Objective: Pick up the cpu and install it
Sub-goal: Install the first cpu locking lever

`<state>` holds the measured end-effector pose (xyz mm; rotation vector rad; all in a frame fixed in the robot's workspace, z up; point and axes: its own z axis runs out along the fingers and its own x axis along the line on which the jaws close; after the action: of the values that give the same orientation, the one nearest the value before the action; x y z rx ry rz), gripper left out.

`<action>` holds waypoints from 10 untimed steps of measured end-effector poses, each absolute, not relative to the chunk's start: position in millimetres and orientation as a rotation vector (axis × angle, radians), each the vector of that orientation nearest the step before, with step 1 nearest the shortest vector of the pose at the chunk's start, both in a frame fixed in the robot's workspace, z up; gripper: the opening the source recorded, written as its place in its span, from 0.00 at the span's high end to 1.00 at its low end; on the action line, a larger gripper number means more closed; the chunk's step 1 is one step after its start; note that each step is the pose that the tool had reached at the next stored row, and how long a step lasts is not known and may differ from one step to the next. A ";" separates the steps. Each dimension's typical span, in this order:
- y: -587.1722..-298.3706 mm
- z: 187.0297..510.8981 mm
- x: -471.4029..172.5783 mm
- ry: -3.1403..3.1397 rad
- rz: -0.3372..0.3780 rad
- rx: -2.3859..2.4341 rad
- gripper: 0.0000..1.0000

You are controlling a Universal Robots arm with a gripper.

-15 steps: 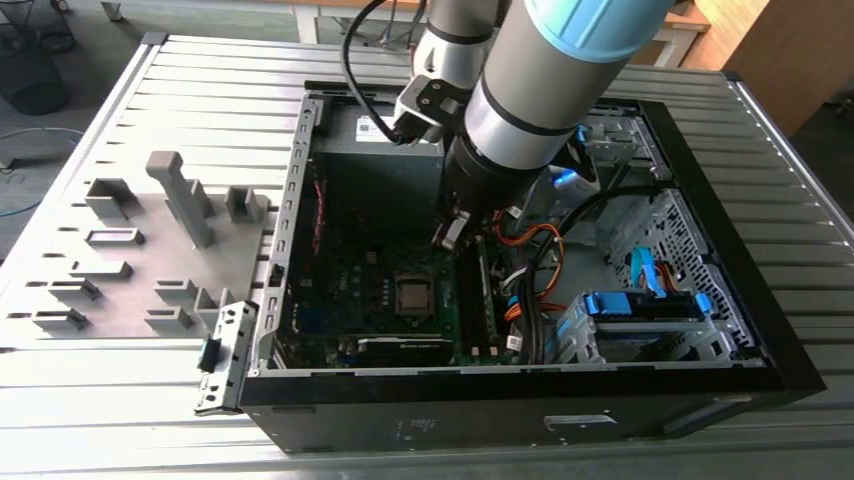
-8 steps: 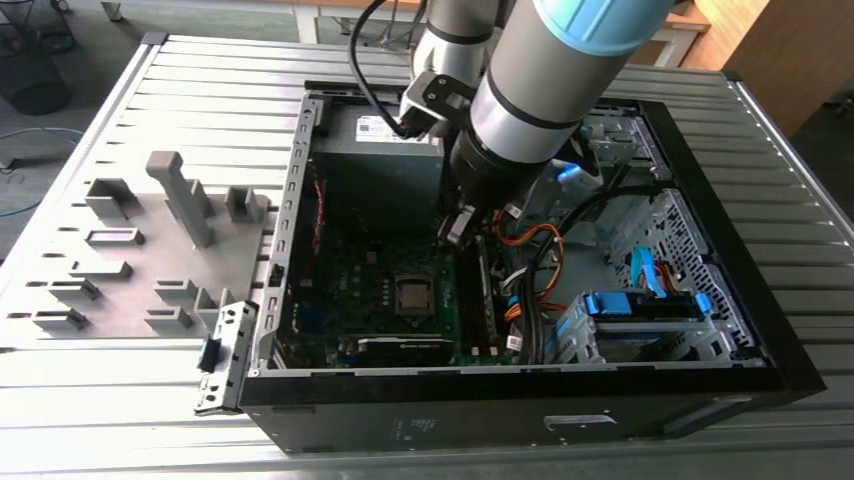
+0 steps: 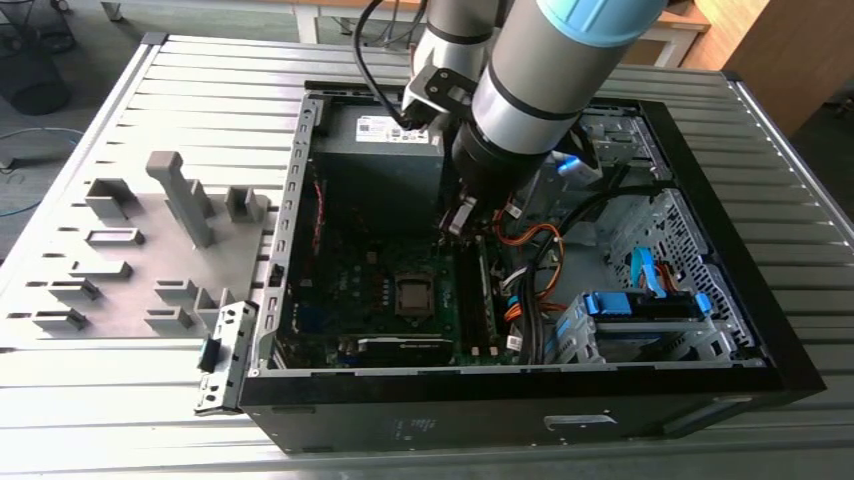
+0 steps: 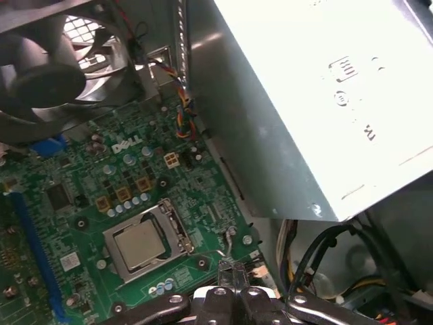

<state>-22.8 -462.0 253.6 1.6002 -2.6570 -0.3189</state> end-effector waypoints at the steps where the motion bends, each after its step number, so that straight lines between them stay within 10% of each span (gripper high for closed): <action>1: -460.7 253.5 -22.7 -2.657 -0.319 1.600 0.89; 10: -453.3 250.0 -22.4 -2.657 -0.319 1.600 0.89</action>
<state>-22.4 -453.3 250.0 1.6002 -2.6571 -0.3190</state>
